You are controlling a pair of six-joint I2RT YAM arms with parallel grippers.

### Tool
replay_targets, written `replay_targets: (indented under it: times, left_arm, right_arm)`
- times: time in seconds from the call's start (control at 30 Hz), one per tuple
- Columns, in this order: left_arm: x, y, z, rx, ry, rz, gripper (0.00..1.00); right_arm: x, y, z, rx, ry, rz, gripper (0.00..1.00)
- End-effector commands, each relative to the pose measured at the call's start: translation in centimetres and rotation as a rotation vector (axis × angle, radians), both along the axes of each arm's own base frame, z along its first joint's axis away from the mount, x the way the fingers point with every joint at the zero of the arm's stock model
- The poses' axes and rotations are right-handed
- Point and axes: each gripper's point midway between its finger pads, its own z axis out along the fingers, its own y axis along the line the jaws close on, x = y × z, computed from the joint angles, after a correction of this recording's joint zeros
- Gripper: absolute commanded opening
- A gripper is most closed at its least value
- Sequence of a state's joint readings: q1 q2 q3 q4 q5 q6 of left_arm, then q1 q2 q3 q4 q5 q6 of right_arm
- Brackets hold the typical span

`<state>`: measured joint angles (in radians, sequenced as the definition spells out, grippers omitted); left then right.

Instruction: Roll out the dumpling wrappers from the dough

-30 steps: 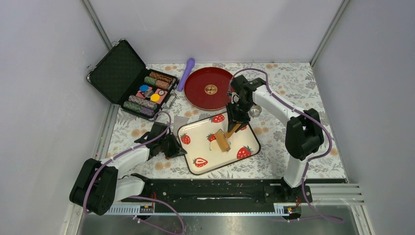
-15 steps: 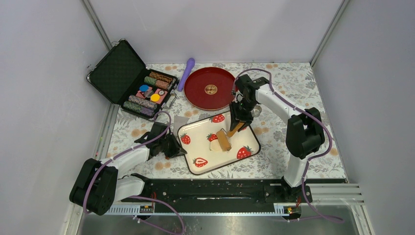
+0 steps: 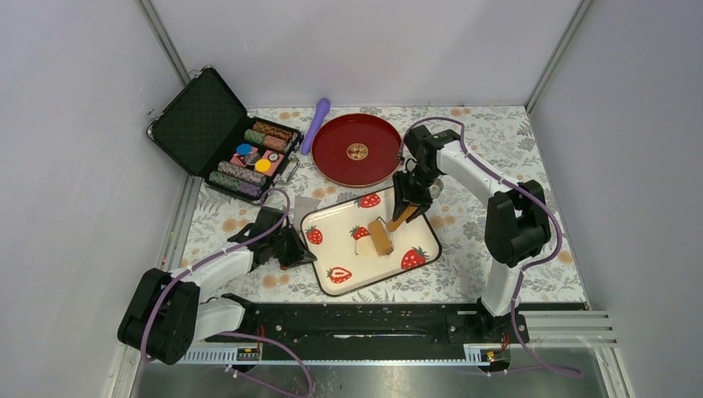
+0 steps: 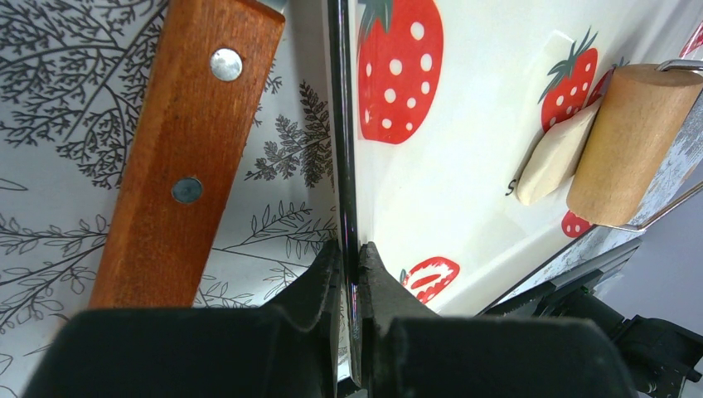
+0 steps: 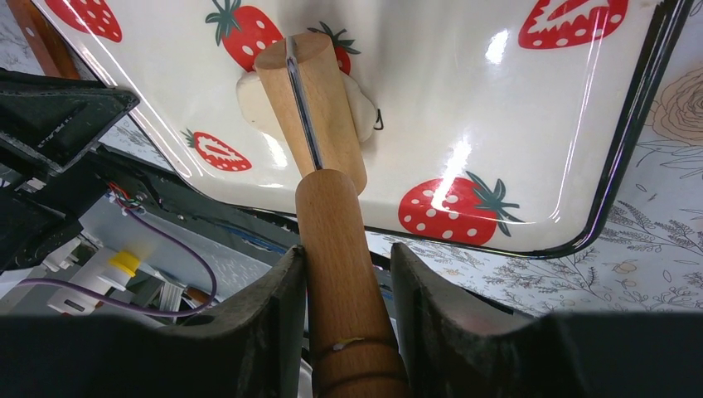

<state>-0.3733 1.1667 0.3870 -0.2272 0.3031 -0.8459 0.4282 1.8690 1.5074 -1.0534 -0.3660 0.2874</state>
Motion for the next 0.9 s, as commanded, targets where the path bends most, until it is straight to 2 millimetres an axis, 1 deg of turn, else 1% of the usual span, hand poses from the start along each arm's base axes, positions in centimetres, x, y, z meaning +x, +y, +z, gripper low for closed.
replay_targets:
  times: [0.0,0.87]
  left_arm:
    - [-1.9,3.7,-2.6,0.198,0.075,0.023,0.0]
    - [-1.7,3.7,-2.6,0.204,0.075,0.022,0.0]
  right_arm:
    - [0.0,-12.4,-4.9,-0.601,0.007,0.093,0.0]
    - [0.4,-13.7,-3.9,-0.66,-0.032,0.087,0.0]
